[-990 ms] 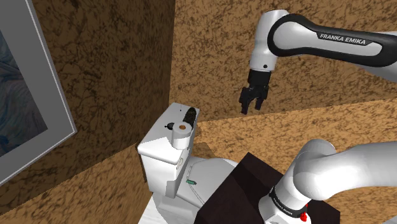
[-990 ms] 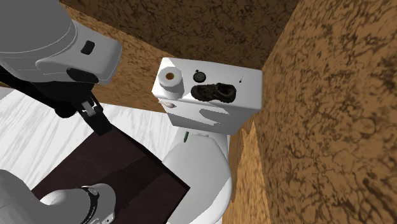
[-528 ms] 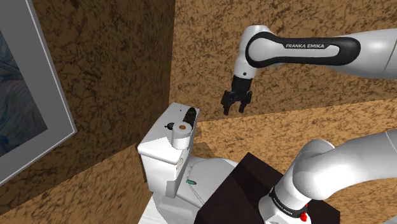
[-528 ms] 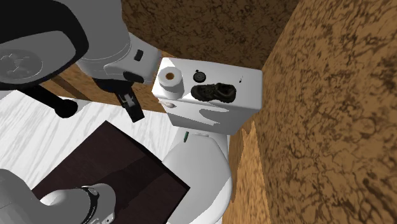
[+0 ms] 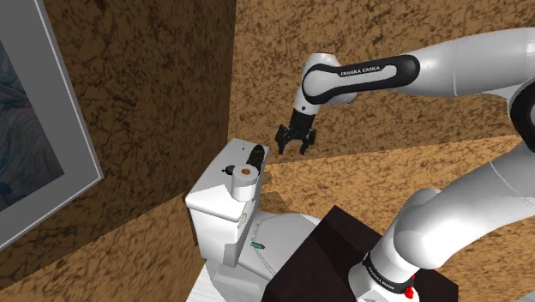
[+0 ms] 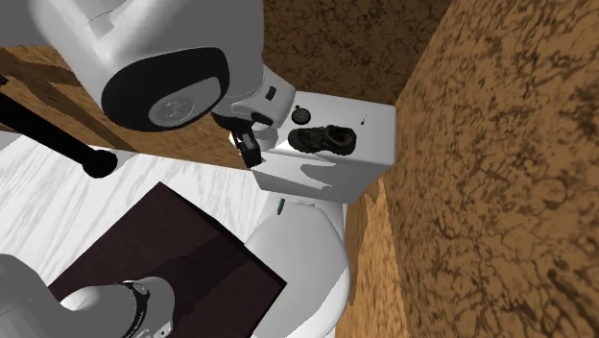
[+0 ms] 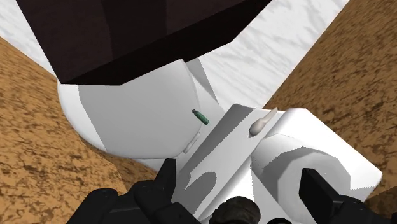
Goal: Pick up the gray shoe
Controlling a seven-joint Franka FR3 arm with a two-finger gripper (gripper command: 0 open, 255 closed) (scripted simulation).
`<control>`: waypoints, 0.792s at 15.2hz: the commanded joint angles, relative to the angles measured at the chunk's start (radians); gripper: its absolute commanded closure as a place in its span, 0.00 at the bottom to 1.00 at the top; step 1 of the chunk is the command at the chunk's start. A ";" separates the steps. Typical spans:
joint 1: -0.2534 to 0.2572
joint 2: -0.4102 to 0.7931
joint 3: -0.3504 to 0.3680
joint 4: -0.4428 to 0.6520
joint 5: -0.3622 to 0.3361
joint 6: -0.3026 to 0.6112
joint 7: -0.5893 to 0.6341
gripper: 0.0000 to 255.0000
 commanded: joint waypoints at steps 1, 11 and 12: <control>-0.004 0.069 -0.007 0.025 0.017 0.064 0.010 0.00; -0.022 0.413 -0.037 0.216 0.136 0.299 0.040 0.00; -0.026 0.447 -0.039 0.241 0.150 0.315 0.041 0.00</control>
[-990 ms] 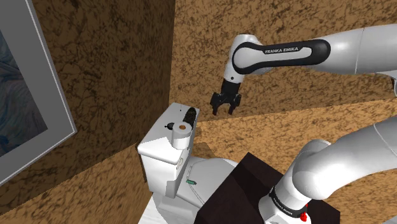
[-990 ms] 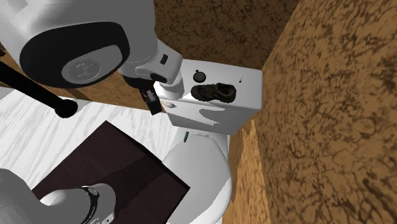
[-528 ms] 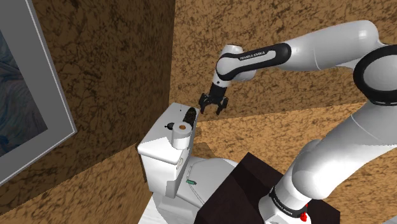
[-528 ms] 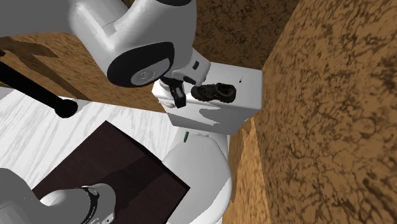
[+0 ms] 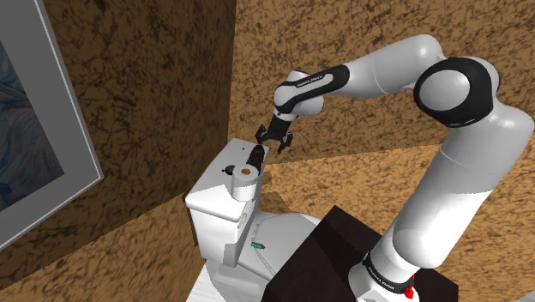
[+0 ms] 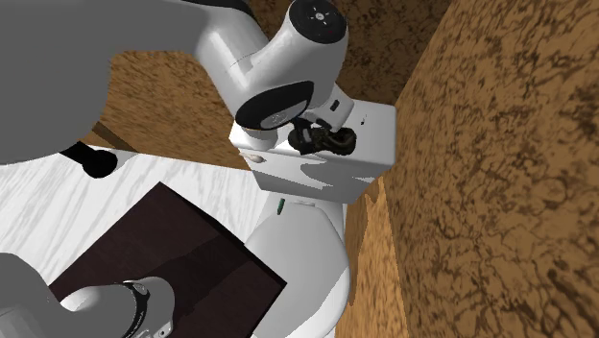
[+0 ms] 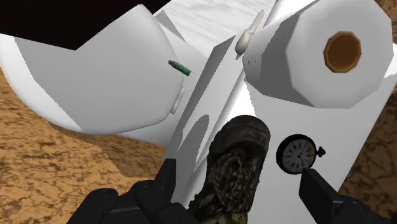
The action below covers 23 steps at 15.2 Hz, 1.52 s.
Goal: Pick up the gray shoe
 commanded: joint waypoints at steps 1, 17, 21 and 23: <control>-0.007 0.071 -0.004 0.054 0.029 0.033 0.004 0.00; -0.048 0.325 0.010 0.203 0.144 0.175 -0.026 1.00; -0.047 0.326 0.010 0.204 0.143 0.175 -0.025 1.00; -0.047 0.326 0.010 0.204 0.143 0.175 -0.024 1.00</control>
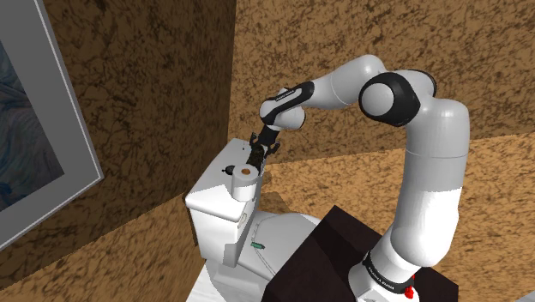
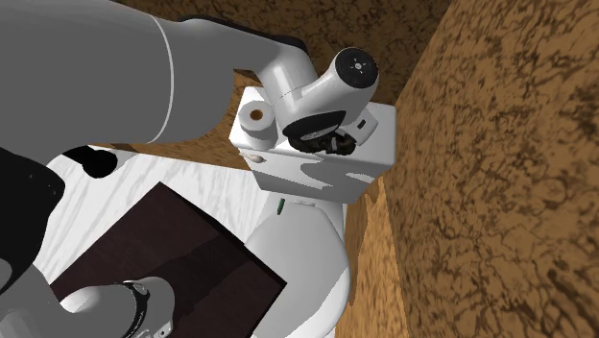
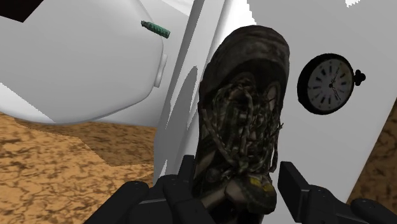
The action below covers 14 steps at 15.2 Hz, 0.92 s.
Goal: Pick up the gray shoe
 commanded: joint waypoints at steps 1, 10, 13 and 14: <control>0.001 0.001 0.001 0.000 0.000 0.000 0.000 1.00; 0.009 -0.061 -0.015 0.011 -0.034 -0.070 0.036 1.00; 0.012 -0.084 -0.020 0.021 -0.048 -0.101 0.050 1.00; 0.013 -0.092 -0.022 0.024 -0.052 -0.111 0.055 1.00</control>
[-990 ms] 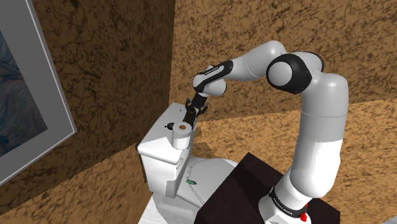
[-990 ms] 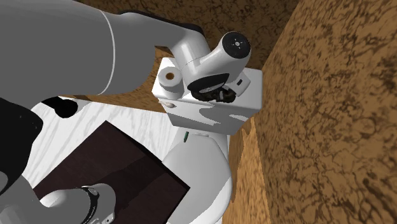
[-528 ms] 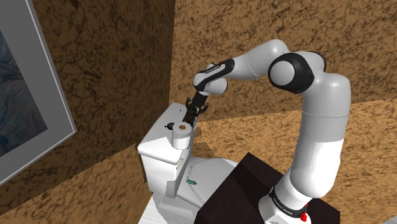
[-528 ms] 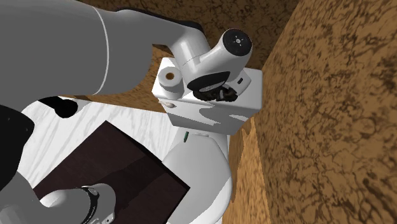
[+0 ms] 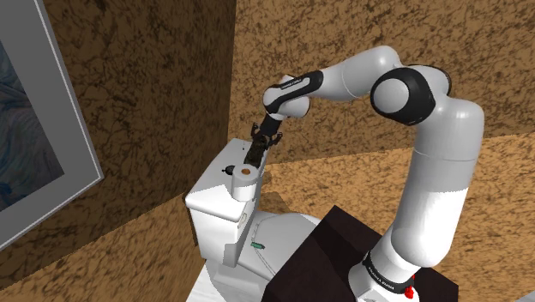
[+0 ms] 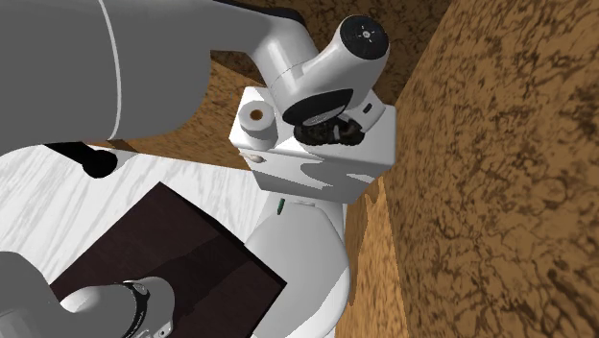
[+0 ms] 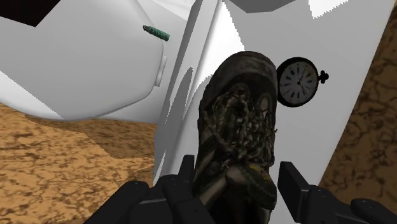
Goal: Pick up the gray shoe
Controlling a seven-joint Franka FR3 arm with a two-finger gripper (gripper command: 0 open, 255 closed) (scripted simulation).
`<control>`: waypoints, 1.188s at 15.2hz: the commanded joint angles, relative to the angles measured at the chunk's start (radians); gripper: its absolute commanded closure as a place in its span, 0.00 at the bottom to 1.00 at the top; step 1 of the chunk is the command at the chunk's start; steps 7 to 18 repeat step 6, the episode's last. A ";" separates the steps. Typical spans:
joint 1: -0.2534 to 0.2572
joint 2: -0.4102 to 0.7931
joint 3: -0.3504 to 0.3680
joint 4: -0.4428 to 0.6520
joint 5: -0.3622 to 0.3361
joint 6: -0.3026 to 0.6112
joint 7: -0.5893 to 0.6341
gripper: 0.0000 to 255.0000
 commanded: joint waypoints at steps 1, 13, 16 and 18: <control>0.002 -0.016 -0.003 0.007 -0.009 -0.022 0.010 1.00; 0.004 -0.038 -0.008 0.021 -0.023 -0.055 0.025 1.00; 0.004 -0.038 -0.008 0.021 -0.023 -0.055 0.025 1.00; 0.004 -0.038 -0.008 0.021 -0.023 -0.055 0.025 1.00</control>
